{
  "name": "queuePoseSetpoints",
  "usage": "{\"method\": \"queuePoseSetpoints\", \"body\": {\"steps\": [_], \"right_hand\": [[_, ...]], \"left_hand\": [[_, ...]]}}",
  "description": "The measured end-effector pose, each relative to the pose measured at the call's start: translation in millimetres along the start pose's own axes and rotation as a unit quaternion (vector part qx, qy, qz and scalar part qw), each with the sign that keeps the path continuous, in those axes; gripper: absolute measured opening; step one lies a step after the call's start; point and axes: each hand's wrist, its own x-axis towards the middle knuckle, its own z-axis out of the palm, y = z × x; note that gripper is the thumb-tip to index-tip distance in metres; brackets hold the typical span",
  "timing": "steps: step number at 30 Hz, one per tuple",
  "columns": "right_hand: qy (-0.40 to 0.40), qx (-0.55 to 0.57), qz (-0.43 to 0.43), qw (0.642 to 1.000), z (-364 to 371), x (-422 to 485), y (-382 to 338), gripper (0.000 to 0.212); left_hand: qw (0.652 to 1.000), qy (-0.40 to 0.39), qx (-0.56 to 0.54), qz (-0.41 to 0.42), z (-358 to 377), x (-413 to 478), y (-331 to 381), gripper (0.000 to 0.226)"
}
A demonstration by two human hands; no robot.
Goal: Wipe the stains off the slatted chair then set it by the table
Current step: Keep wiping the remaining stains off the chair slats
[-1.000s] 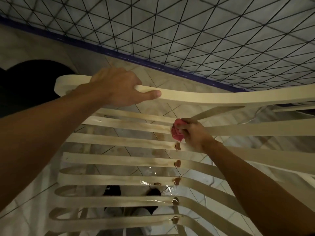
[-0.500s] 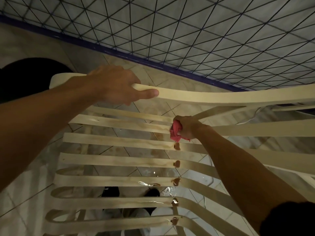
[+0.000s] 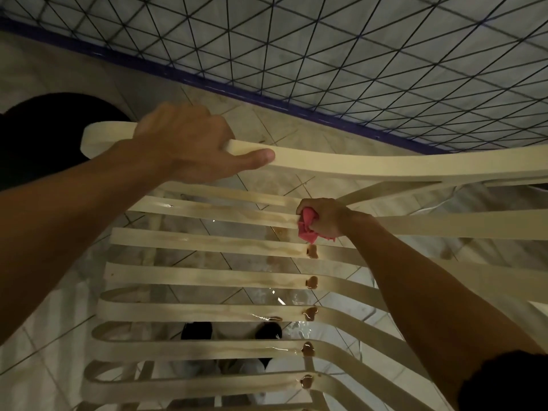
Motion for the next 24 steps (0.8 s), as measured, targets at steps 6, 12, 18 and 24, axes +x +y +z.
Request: {"method": "queuePoseSetpoints", "body": {"steps": [6,12,18,24], "right_hand": [[0.015,0.024,-0.001,1.0,3,-2,-4,0.036],[0.019,0.051,-0.008,0.999,6,3,-13,0.038],[0.04,0.07,-0.035,0.996,15,13,-30,0.045],[0.018,0.012,-0.044,0.999,4,0,-12,0.043]], "left_hand": [[1.0,0.006,-0.002,0.004,2,1,-1,0.101],[1.0,0.009,-0.004,0.008,1,1,0,0.098],[0.999,0.024,-0.012,0.018,5,1,-3,0.099],[0.999,0.042,-0.024,0.025,9,1,-7,0.106]]}}
